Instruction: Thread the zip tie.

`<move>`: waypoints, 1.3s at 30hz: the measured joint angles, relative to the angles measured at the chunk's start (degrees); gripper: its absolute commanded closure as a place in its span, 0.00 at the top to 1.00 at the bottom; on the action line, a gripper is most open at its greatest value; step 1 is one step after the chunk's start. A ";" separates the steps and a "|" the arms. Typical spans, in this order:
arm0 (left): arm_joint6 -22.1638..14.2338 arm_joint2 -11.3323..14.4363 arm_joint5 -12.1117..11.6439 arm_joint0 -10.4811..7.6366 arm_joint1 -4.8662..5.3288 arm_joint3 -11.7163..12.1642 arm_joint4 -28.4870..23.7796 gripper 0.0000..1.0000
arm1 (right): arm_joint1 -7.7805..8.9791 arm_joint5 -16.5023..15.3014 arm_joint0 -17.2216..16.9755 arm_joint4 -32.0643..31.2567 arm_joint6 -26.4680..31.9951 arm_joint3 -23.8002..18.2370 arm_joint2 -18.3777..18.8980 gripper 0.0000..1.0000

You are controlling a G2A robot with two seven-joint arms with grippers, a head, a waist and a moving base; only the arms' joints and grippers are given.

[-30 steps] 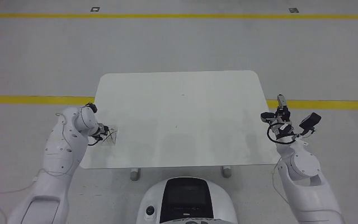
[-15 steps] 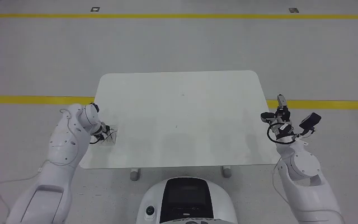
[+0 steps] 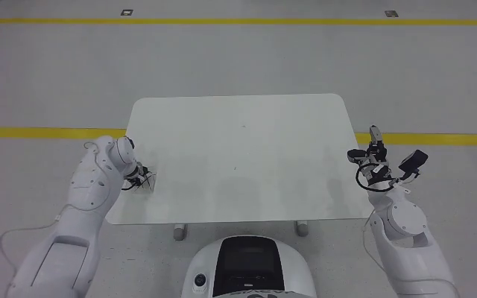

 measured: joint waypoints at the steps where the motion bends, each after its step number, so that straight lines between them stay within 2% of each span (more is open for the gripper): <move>1: 0.15 0.19 -0.04 -0.22 -0.06 0.41 -0.16 0.05 | 0.00 0.00 0.00 0.00 0.00 0.00 0.00 1.00; 4: 0.60 0.77 -0.19 -0.90 -0.25 1.67 -0.65 0.08 | 0.00 0.00 0.00 0.00 0.00 0.00 0.00 1.00; 8: 1.30 1.49 -0.70 -1.57 -0.44 2.92 -1.36 0.07 | 0.00 0.00 0.00 0.00 0.00 0.00 0.00 1.00; 16: 2.41 1.39 -1.57 -2.04 -0.31 3.89 -3.51 0.09 | 0.00 0.00 0.00 0.00 0.00 0.00 0.00 1.00; 28: 2.00 0.98 -0.92 -1.01 0.71 1.33 -3.60 0.19 | 0.00 0.00 0.00 0.00 0.00 0.00 0.00 1.00; 37: 2.37 0.15 0.02 0.59 1.48 -1.32 -4.28 0.17 | 0.00 0.00 0.00 0.00 0.00 0.00 0.00 1.00; 39: 2.38 0.05 0.20 0.88 1.64 -1.81 -4.31 0.20 | 0.00 0.00 0.00 0.00 0.00 0.00 0.00 1.00</move>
